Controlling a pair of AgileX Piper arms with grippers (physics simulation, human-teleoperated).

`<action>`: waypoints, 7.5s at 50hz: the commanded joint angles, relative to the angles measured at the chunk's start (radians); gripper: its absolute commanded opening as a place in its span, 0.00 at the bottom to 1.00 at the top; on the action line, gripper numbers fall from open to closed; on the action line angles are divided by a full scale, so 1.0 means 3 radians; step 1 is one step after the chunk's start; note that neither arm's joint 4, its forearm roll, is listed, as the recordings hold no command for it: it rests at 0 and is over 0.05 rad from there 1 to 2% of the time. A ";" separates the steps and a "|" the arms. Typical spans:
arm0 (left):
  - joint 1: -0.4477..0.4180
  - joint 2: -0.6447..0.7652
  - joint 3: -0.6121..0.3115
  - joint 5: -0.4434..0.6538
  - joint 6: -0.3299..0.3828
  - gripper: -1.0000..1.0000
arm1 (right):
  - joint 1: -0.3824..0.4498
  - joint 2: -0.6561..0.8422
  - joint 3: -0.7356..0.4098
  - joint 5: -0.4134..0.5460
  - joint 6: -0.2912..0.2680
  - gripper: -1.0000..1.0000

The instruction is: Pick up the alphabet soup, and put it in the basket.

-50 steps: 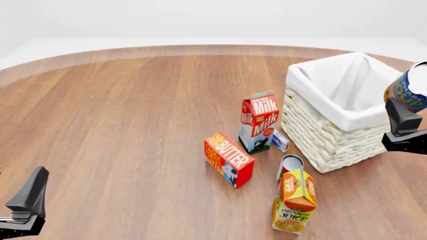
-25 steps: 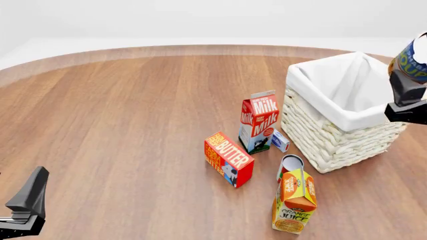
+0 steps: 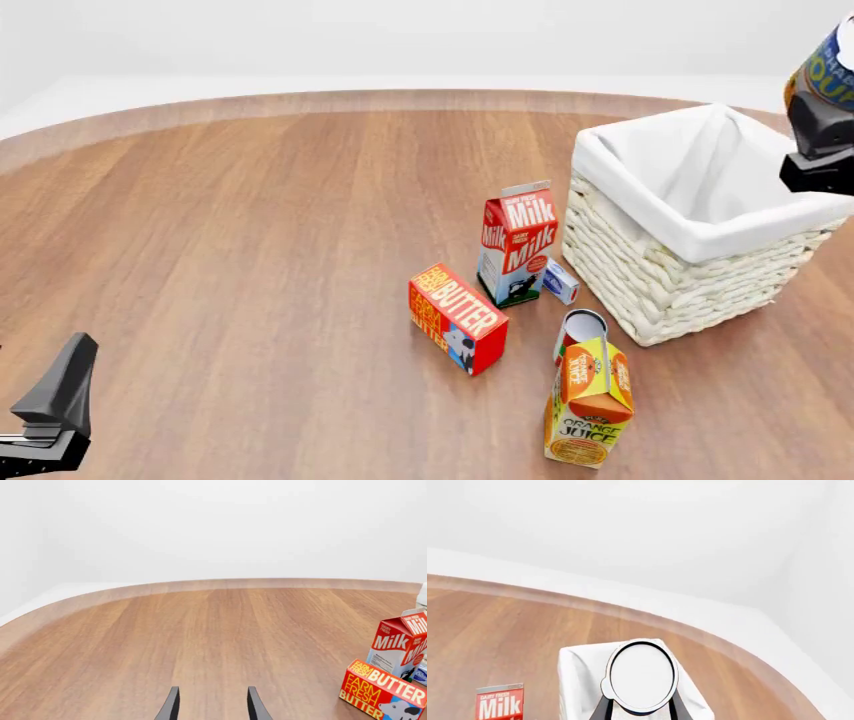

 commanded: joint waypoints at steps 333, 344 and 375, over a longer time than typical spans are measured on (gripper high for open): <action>0.0000 0.0000 0.0000 0.0000 0.0000 1.00 | -0.0259 0.3048 -0.1933 0.1586 -0.0725 1.00; 0.0000 0.0000 0.0000 0.0000 0.0000 1.00 | -0.0205 0.2850 -0.1891 0.1542 -0.0625 1.00; 0.0000 0.0000 0.0000 0.0000 0.0000 1.00 | -0.0129 0.2060 -0.1373 0.1289 -0.0417 1.00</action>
